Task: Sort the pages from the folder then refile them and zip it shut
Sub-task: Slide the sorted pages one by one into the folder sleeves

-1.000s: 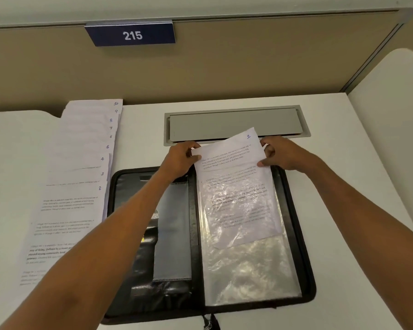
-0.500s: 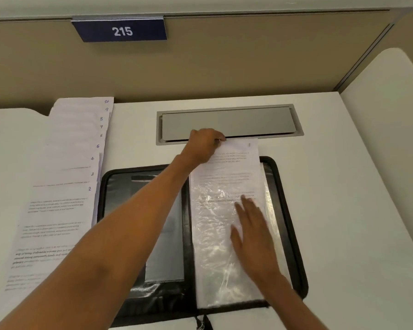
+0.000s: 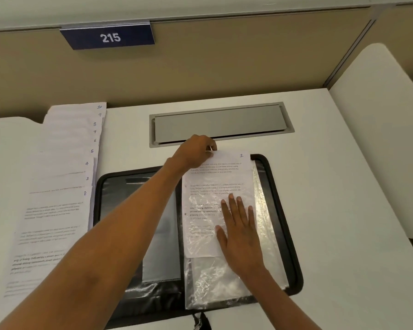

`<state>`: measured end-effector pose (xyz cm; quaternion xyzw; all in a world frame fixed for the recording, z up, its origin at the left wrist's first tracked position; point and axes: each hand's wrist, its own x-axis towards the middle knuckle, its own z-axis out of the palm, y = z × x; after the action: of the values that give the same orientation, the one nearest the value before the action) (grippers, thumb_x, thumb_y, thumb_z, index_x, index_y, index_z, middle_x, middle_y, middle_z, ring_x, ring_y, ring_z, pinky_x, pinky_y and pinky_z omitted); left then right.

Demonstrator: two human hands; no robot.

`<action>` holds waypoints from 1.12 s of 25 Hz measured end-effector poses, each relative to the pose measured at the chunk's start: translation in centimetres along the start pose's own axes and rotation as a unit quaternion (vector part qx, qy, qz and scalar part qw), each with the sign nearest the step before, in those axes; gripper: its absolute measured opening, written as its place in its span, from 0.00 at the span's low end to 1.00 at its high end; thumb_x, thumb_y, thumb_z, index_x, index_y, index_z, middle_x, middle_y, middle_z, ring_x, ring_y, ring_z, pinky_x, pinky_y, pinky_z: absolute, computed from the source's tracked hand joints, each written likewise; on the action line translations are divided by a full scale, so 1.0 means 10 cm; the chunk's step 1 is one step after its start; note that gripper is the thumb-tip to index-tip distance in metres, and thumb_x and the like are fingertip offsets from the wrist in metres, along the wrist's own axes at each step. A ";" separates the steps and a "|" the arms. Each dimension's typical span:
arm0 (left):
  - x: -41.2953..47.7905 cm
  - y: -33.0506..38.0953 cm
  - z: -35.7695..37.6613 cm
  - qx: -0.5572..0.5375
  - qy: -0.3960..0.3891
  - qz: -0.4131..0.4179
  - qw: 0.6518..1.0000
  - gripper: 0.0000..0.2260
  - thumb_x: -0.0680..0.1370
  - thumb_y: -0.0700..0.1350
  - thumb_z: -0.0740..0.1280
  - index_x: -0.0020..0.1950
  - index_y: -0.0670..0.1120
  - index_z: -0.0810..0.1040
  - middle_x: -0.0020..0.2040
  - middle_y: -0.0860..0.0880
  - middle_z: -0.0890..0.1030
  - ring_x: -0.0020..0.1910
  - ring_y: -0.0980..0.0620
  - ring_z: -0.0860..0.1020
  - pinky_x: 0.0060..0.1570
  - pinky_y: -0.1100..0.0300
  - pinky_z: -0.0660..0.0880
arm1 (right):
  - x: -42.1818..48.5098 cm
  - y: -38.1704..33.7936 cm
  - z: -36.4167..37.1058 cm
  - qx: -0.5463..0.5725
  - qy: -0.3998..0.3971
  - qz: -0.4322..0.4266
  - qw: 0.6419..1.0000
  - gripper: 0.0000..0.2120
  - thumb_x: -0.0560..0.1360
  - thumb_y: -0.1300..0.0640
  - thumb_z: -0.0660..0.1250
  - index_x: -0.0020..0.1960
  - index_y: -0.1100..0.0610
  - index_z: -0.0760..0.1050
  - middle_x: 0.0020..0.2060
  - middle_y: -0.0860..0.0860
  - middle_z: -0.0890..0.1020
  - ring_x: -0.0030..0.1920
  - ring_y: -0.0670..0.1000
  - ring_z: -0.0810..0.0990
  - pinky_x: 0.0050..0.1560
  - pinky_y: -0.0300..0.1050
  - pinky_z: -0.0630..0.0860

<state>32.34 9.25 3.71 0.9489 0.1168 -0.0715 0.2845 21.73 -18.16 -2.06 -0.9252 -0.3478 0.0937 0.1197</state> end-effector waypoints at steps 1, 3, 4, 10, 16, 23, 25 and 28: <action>-0.03 -0.02 -0.01 -0.005 0.007 -0.006 1.000 0.09 0.82 0.42 0.70 0.61 0.44 0.84 0.59 0.45 0.84 0.54 0.46 0.82 0.53 0.56 0.76 | 0.03 0.04 0.01 -0.009 -0.002 -0.004 1.000 0.30 0.86 0.43 0.49 0.84 0.51 0.46 0.84 0.50 0.45 0.83 0.51 0.41 0.81 0.61 0.50; -0.08 -0.06 -0.01 -0.019 0.025 -0.015 0.999 0.08 0.82 0.42 0.70 0.60 0.44 0.84 0.58 0.45 0.85 0.53 0.47 0.82 0.52 0.57 0.75 | 0.09 0.17 0.00 -0.010 -0.001 -0.008 1.000 0.30 0.86 0.42 0.48 0.84 0.50 0.44 0.84 0.50 0.44 0.83 0.52 0.41 0.81 0.62 0.51; -0.10 -0.07 -0.01 -0.022 0.027 -0.016 0.999 0.08 0.82 0.42 0.69 0.60 0.44 0.84 0.58 0.45 0.85 0.52 0.47 0.82 0.52 0.57 0.76 | 0.12 0.22 -0.02 -0.004 0.002 -0.005 1.000 0.30 0.86 0.42 0.48 0.84 0.50 0.44 0.84 0.49 0.44 0.83 0.51 0.41 0.81 0.62 0.51; -0.16 -0.04 0.06 0.002 -0.021 0.014 1.000 0.08 0.83 0.43 0.69 0.59 0.44 0.85 0.56 0.46 0.85 0.52 0.48 0.81 0.55 0.53 0.79 | 0.08 0.09 -0.11 0.015 0.011 -0.017 1.000 0.30 0.86 0.43 0.48 0.84 0.51 0.44 0.84 0.49 0.44 0.83 0.51 0.40 0.82 0.59 0.49; -0.28 0.06 0.14 0.015 0.021 0.035 0.999 0.06 0.83 0.44 0.68 0.55 0.45 0.84 0.52 0.47 0.85 0.47 0.49 0.80 0.51 0.53 0.79 | -0.10 -0.06 0.07 0.000 -0.027 -0.024 0.999 0.30 0.86 0.40 0.42 0.84 0.49 0.41 0.83 0.49 0.42 0.83 0.51 0.39 0.81 0.60 0.51; -0.38 0.03 0.25 0.034 -0.035 0.055 0.997 0.19 0.79 0.57 0.73 0.64 0.47 0.80 0.58 0.48 0.84 0.53 0.46 0.81 0.54 0.50 0.77 | 0.00 0.19 -0.03 0.038 -0.003 -0.016 0.999 0.30 0.86 0.40 0.46 0.84 0.49 0.45 0.84 0.48 0.44 0.83 0.50 0.41 0.81 0.61 0.50; -0.36 0.01 0.24 0.016 -0.067 0.057 0.996 0.17 0.78 0.51 0.76 0.63 0.47 0.80 0.59 0.48 0.84 0.54 0.46 0.81 0.56 0.50 0.77 | -0.01 0.18 -0.07 0.042 0.005 -0.025 0.999 0.30 0.86 0.40 0.46 0.84 0.49 0.46 0.84 0.48 0.45 0.83 0.51 0.42 0.81 0.61 0.50; -0.29 0.04 0.22 0.030 -0.112 0.056 0.992 0.09 0.81 0.48 0.72 0.59 0.47 0.80 0.56 0.48 0.83 0.53 0.46 0.80 0.52 0.55 0.71 | -0.04 0.20 -0.07 0.040 0.010 -0.022 0.999 0.30 0.86 0.38 0.44 0.84 0.49 0.47 0.84 0.48 0.46 0.83 0.51 0.43 0.81 0.62 0.50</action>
<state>29.48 7.12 2.70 0.9481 0.0288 -0.1651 0.2703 22.82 -19.98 -1.92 -0.9128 -0.3627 0.0953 0.1617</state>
